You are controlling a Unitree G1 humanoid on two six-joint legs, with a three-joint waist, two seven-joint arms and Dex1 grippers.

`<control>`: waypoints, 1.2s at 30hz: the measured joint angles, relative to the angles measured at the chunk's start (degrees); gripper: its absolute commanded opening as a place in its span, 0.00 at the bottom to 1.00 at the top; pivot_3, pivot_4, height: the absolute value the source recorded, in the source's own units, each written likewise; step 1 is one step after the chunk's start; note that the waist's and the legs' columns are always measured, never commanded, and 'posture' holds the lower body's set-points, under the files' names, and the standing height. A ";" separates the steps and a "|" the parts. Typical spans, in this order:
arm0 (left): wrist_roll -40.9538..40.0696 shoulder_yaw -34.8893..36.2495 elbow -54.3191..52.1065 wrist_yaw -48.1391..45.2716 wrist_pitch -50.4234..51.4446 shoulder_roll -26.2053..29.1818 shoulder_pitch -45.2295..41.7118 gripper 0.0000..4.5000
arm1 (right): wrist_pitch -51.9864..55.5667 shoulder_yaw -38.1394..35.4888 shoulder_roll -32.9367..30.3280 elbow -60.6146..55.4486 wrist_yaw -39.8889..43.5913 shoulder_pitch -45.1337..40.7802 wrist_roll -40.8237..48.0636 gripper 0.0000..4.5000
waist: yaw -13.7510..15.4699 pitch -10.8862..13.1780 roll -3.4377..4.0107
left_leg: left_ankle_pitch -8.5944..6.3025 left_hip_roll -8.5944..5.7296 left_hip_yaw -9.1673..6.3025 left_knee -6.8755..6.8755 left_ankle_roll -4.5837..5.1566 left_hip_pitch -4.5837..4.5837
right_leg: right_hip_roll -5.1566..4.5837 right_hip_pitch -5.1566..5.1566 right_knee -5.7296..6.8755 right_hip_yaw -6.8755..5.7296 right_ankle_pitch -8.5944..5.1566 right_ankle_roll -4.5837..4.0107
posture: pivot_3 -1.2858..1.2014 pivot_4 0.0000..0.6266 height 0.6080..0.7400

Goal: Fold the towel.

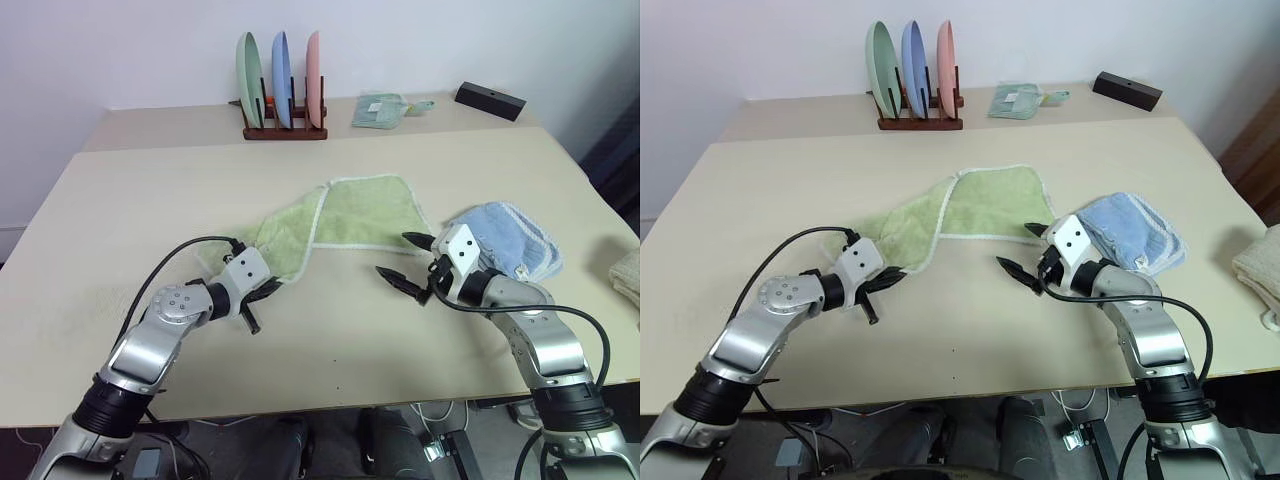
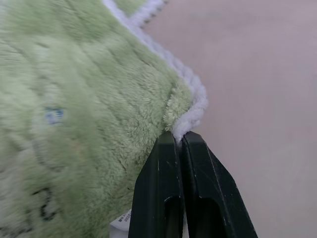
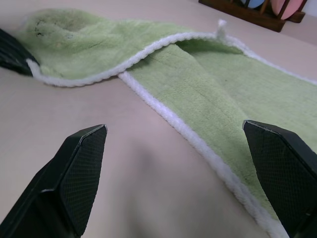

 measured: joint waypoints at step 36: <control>-5.28 25.37 1.56 -2.42 -9.74 6.55 24.42 0.01 | -41.39 14.06 -8.95 37.56 -8.61 -25.28 -34.82 1.00 | -0.02 0.03 0.02 | 0.00 0.01 0.07 -0.09 0.00 0.02 | -0.01 0.00 -0.03 -0.03 -0.01 -0.02 | 0.52 0.24 1.00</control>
